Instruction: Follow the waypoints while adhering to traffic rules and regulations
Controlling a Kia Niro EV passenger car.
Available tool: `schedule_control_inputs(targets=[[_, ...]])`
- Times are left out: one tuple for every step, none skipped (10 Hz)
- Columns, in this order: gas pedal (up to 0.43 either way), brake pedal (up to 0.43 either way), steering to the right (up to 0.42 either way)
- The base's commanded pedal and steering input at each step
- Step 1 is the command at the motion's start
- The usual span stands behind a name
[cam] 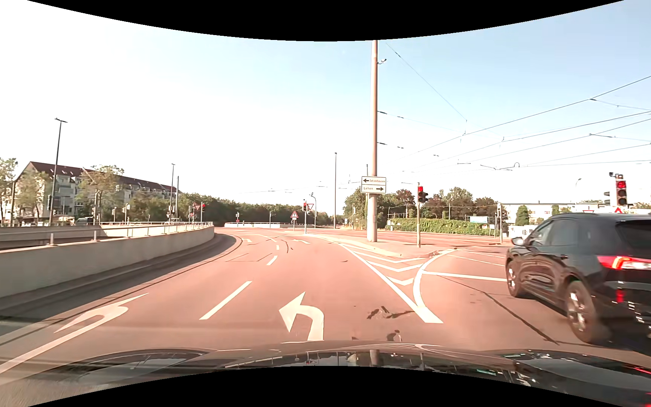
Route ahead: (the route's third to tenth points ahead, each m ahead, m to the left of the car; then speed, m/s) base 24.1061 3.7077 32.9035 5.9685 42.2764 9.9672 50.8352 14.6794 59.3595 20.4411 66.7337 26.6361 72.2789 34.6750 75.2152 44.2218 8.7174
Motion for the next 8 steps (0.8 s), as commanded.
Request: schedule_control_inputs(targets=[[0.000,0.000,-0.003],[0.000,0.000,-0.005],[0.000,0.000,-0.008],[0.000,0.000,-0.013],[0.000,0.049,-0.017],[0.000,0.098,-0.020],[0.000,0.140,-0.022],[0.000,0.171,-0.025]])
